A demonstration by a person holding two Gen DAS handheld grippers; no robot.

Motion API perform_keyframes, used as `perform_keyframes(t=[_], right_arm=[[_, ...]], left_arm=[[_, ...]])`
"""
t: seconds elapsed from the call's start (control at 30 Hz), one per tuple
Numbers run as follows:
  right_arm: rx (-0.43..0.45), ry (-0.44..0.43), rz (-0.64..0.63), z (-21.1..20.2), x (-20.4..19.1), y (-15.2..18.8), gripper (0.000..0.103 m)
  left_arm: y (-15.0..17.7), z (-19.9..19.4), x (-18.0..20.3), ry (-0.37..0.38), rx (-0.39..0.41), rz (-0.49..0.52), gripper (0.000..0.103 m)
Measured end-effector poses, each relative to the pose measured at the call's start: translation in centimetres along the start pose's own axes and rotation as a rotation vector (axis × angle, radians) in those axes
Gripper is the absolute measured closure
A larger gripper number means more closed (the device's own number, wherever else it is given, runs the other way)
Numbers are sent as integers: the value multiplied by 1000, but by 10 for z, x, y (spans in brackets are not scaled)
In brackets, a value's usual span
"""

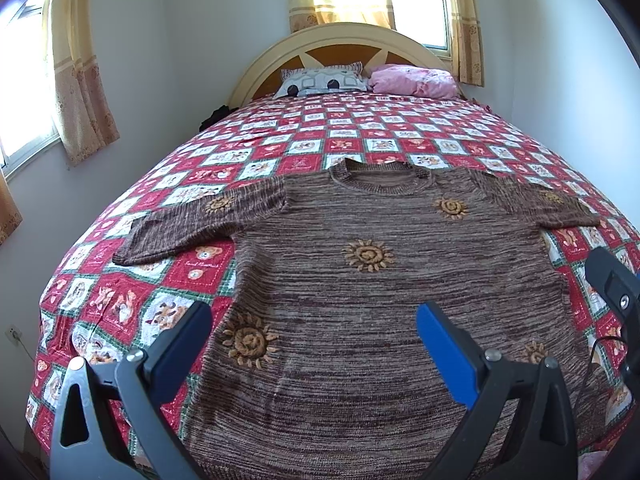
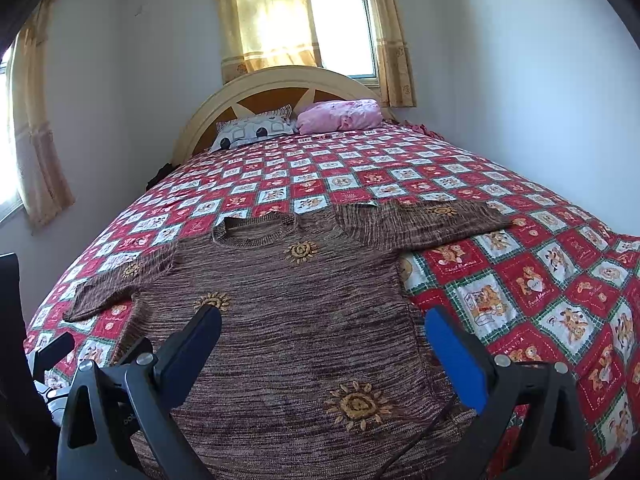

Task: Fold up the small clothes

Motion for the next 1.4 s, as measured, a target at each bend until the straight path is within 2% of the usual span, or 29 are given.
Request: perform_keyframes(t=[1.4], right_arm=[[-47,-6,-6,8,-3,9,1]], left_arm=[[3,0,2,2,-5,12,0]])
Point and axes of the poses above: each gripper's, at about its wrist camera, not at the fingertips, and z roughly the way its jaws point, x to its right, y to its underside, the point moved 6 cm from there along z, roughly the way its jaws point, and after that the axes turned 8 degrees about -y, right-handed, at the moved point
